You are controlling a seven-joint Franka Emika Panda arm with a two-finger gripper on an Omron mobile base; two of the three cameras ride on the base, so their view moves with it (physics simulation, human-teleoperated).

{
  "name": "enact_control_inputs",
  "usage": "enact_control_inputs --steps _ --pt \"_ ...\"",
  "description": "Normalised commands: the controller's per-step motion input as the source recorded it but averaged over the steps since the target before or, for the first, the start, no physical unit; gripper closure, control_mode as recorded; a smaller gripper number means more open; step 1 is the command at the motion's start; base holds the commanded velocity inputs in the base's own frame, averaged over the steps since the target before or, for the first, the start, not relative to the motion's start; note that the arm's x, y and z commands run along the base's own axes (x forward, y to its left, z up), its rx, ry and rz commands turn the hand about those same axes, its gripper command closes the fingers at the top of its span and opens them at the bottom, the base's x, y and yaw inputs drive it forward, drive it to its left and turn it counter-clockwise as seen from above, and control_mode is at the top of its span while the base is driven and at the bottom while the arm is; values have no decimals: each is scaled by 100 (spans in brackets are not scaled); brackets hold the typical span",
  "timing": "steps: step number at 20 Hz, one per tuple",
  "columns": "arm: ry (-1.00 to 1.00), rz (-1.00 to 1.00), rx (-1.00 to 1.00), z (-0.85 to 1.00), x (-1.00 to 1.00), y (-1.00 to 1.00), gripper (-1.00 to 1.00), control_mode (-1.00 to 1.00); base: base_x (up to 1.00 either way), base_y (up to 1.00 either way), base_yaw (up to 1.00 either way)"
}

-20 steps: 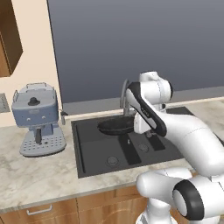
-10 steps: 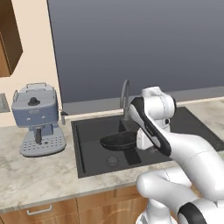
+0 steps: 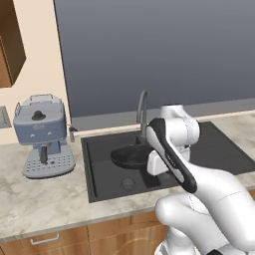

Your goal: Move the pot and pan from the stove into the sink.

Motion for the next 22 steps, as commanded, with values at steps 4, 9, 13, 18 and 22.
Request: enact_control_inputs --steps 4,9,13,18,22 --pt "-6 -19 0 -13 4 30 100 -100 0 0 0" --pt "-4 -20 0 -11 25 31 100 -100 0 0 0" --pt "0 -14 0 -8 48 26 100 -100 0 0 0" --pt "4 -12 -1 -8 65 26 100 -100 0 0 0" --pt "8 -12 -7 -23 64 28 100 -100 0 0 0"
